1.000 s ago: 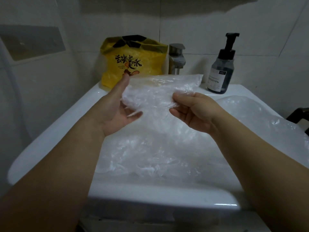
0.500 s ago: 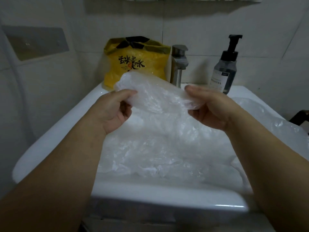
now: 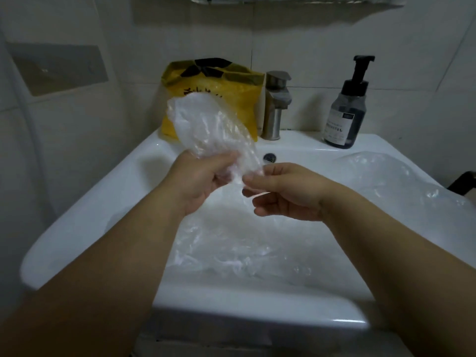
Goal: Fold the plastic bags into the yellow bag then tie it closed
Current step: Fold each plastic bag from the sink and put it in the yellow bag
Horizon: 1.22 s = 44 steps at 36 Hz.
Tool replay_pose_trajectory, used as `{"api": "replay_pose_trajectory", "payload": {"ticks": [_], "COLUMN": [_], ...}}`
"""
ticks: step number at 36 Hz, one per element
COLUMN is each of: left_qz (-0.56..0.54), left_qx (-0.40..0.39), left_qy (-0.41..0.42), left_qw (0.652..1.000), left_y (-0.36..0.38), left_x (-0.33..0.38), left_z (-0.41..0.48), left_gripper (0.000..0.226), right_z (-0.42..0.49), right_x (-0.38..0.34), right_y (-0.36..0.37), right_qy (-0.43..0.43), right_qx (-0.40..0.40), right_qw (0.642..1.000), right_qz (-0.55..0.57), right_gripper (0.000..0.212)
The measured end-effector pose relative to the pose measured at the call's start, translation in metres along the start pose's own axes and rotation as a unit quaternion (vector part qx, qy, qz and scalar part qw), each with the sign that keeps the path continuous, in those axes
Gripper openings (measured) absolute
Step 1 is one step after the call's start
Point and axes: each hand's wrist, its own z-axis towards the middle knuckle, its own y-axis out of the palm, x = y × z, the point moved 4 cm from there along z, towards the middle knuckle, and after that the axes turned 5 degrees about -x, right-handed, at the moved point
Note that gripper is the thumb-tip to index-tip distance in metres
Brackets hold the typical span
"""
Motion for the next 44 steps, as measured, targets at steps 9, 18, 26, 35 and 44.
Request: {"api": "replay_pose_trajectory", "payload": {"ticks": [9,18,26,35,44], "left_qz": [-0.130,0.015,-0.162,-0.210,-0.228], "left_qx": [-0.095,-0.063,-0.014,0.065,-0.113], "left_qy": [0.008,-0.030,-0.016,-0.022,-0.067], "left_qw": [0.987,0.997,0.987,0.975,0.965], "left_y": [0.006,0.017,-0.007,-0.032,-0.006], "left_x": [0.009,-0.010,0.015,0.023,0.012], "left_z": [0.000,-0.001,0.005,0.005,-0.003], "left_gripper": [0.062,0.014,0.022,0.030,0.087], "right_z": [0.000,0.005,0.001,-0.007,-0.006], "right_x": [-0.004,-0.003,-0.002,0.001,-0.004], "right_y": [0.003,0.007,0.001,-0.006,0.001], "right_qy": [-0.069,-0.123,-0.062,-0.028,-0.070], "right_qx": [0.051,0.140,0.106,0.078,0.093], "right_qw": [0.996,0.940,0.921,0.930,0.951], "right_qz": [-0.034,-0.285,-0.369,-0.358,-0.287], "right_gripper": [0.015,0.014,0.033,0.020,0.020]}}
